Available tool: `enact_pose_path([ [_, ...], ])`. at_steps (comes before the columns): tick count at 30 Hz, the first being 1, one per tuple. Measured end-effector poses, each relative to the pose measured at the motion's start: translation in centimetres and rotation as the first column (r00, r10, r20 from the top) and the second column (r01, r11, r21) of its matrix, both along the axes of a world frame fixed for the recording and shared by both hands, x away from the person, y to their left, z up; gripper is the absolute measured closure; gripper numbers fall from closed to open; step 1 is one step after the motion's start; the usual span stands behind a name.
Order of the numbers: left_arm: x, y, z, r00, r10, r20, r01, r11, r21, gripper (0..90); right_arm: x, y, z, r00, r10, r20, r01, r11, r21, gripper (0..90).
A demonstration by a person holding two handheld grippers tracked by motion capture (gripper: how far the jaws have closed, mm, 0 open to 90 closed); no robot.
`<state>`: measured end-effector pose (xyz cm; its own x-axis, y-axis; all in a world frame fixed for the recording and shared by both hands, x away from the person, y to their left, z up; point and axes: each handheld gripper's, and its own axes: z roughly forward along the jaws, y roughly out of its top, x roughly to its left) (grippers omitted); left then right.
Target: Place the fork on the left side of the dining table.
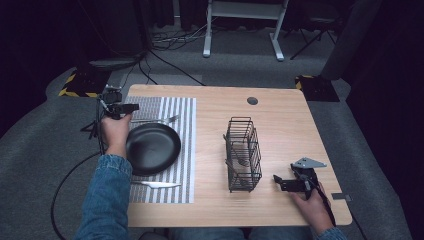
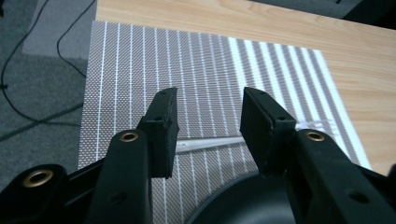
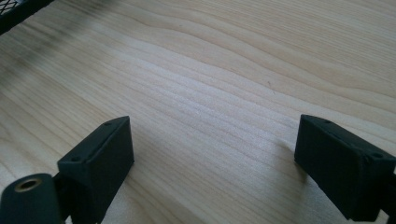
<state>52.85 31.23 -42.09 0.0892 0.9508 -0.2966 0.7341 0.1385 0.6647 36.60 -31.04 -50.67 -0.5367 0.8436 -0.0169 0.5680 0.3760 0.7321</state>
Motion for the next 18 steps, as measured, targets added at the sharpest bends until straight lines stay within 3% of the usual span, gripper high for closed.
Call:
enact_pose_path([
  [7, -3.0, -0.2, 2.4, 0.9959, -0.066, 0.063, 0.067, 0.9977, -0.012, 54.7, 0.0, 0.0, 0.0, 1.0, 0.0, 0.0, 0.0, 1.0, 0.001, 11.8],
  [15, -6.8, -0.9, 5.0, 0.9788, -0.158, 0.131, 0.156, 0.9875, 0.024, 54.1, 0.0, 0.0, 0.0, 1.0, 0.002, 0.001, -0.002, 1.0, 0.0, 12.1],
  [18, -8.3, -1.1, 5.6, 0.9705, -0.183, 0.157, 0.183, 0.983, 0.011, 53.8, 0.0, 0.0, 0.0, 1.0, 0.002, 0.001, -0.002, 1.0, 0.0, 12.1],
])
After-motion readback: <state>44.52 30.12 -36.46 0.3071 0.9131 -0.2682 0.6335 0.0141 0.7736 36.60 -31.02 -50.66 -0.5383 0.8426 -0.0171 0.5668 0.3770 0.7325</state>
